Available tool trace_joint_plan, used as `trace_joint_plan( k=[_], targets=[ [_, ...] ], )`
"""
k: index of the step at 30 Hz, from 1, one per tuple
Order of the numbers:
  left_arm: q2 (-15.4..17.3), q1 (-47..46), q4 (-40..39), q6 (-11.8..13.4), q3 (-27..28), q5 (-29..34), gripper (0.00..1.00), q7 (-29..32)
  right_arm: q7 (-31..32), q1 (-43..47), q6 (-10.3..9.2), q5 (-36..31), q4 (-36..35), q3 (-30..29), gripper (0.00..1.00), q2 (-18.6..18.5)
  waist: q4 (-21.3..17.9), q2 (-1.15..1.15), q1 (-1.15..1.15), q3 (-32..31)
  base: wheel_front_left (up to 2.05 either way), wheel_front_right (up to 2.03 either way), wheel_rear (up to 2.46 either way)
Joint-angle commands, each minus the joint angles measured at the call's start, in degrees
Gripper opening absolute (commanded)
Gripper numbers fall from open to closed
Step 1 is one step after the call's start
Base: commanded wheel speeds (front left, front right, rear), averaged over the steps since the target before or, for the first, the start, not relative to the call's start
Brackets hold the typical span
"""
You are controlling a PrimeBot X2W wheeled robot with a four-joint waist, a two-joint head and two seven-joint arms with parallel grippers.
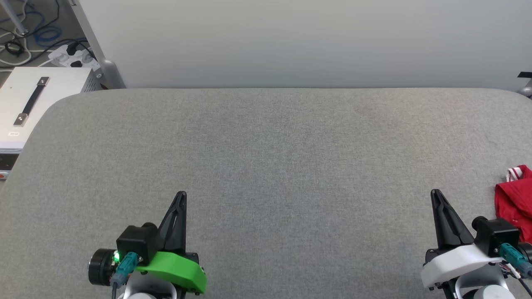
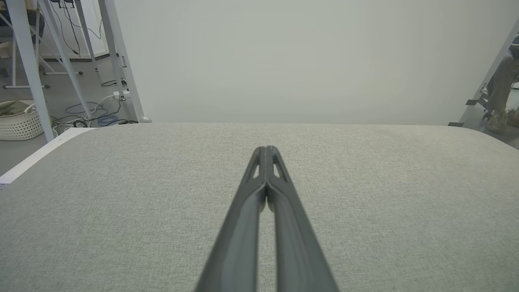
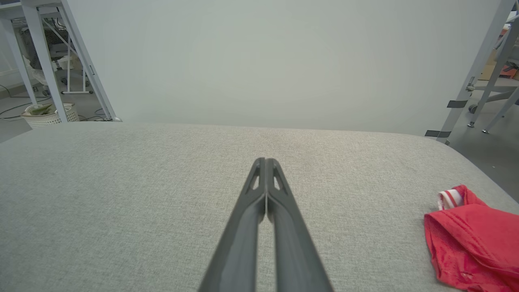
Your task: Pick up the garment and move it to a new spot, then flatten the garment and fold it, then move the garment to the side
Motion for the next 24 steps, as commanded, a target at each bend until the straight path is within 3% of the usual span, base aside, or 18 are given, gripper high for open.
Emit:
trace_joint_plan(
  k=[1,24],
  targets=[
    [-0.10,-0.24,-0.39,0.49,0.31,0.89,0.00,0.42,0.38,-0.07,-0.02,-0.50,-0.42,0.22,0.00,0.29,-0.03,0.00,0.00,-0.01,0.00,0.00,0.00],
    [-0.16,-0.39,-1.43,1.74,1.35,2.66,0.00,3.07,2.99,-0.10,-0.03,-2.12,-1.76,0.45,0.00,1.15,-0.51,0.00,0.00,-0.17,0.00,0.00,0.00]
  ],
)
